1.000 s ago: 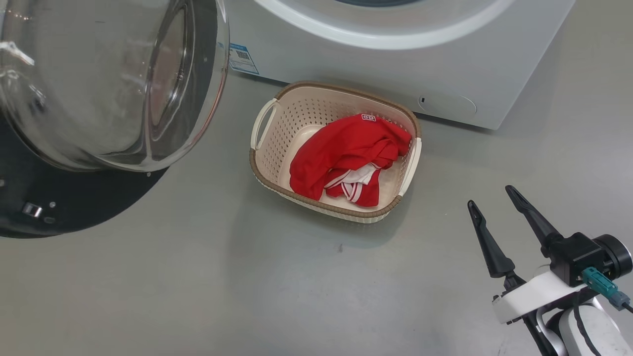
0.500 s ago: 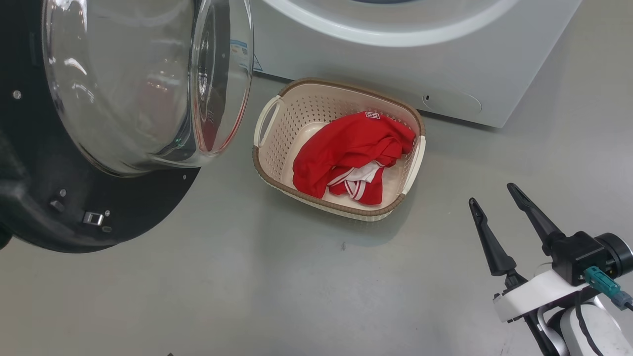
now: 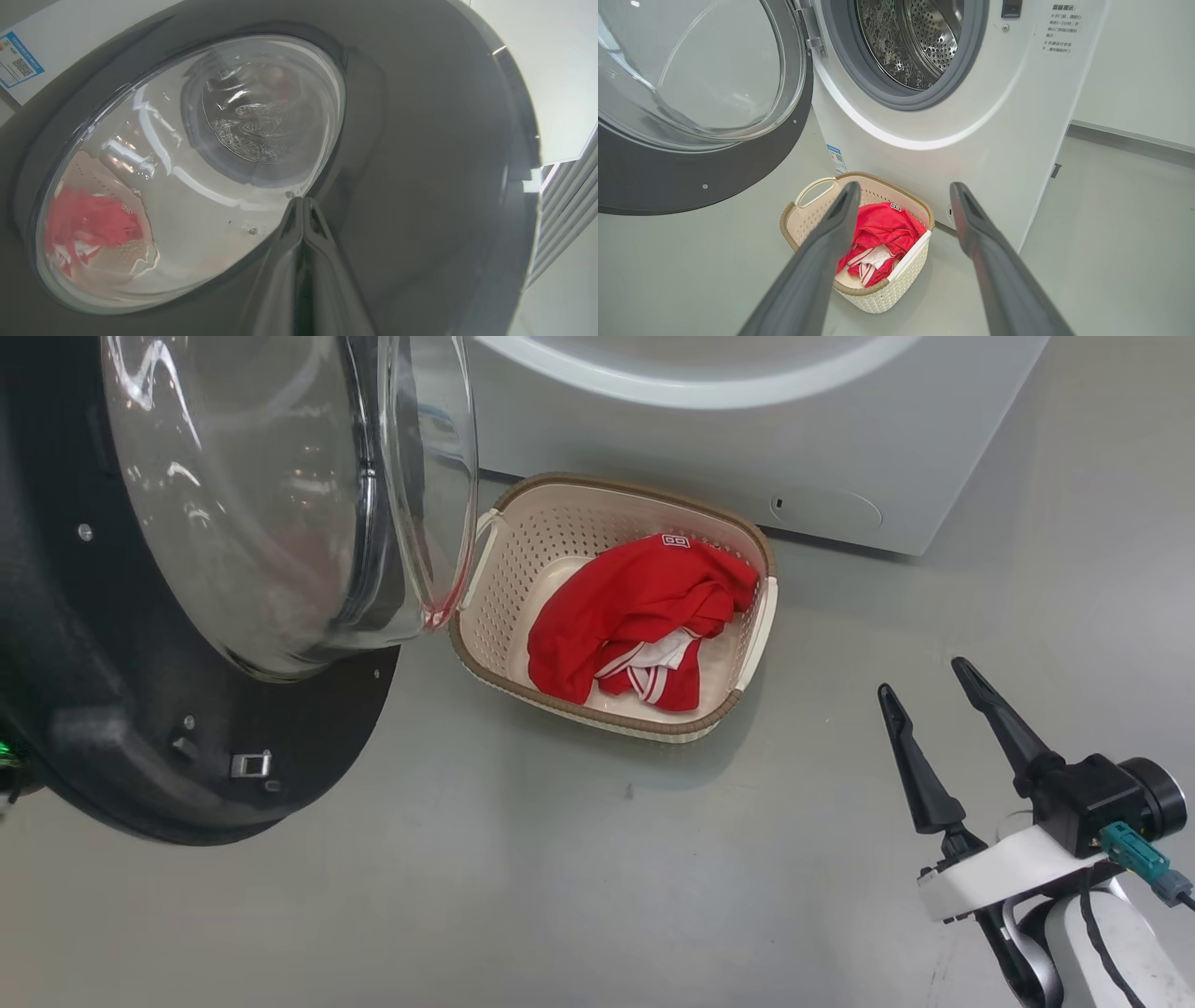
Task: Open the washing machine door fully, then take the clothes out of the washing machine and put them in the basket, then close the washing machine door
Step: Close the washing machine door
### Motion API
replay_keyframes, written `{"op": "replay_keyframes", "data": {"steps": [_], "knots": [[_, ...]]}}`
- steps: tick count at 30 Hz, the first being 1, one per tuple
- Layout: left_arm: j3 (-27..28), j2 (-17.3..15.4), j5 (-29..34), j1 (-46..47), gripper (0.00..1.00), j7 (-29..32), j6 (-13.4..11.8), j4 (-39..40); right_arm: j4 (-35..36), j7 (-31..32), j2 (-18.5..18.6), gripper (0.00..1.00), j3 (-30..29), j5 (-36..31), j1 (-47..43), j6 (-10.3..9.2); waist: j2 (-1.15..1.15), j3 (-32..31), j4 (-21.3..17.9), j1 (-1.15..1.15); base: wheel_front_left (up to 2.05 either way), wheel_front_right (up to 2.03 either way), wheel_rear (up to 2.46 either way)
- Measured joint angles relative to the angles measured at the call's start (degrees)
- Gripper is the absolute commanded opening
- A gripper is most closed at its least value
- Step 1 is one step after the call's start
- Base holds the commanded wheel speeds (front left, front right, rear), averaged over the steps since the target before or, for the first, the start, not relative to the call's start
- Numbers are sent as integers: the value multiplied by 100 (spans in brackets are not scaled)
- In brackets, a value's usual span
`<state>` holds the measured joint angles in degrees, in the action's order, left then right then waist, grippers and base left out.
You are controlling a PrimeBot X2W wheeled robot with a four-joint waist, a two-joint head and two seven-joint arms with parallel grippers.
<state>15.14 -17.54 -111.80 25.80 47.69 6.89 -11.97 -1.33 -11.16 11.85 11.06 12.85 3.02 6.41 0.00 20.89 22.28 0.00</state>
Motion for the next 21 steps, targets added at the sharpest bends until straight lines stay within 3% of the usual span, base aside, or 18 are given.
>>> {"op": "replay_keyframes", "data": {"steps": [21], "knots": [[-91,405,21,-360,0,478,0,860,-333,-237,-508,100,176,126,398,0,0,39,-942,0,0,0,0]]}}
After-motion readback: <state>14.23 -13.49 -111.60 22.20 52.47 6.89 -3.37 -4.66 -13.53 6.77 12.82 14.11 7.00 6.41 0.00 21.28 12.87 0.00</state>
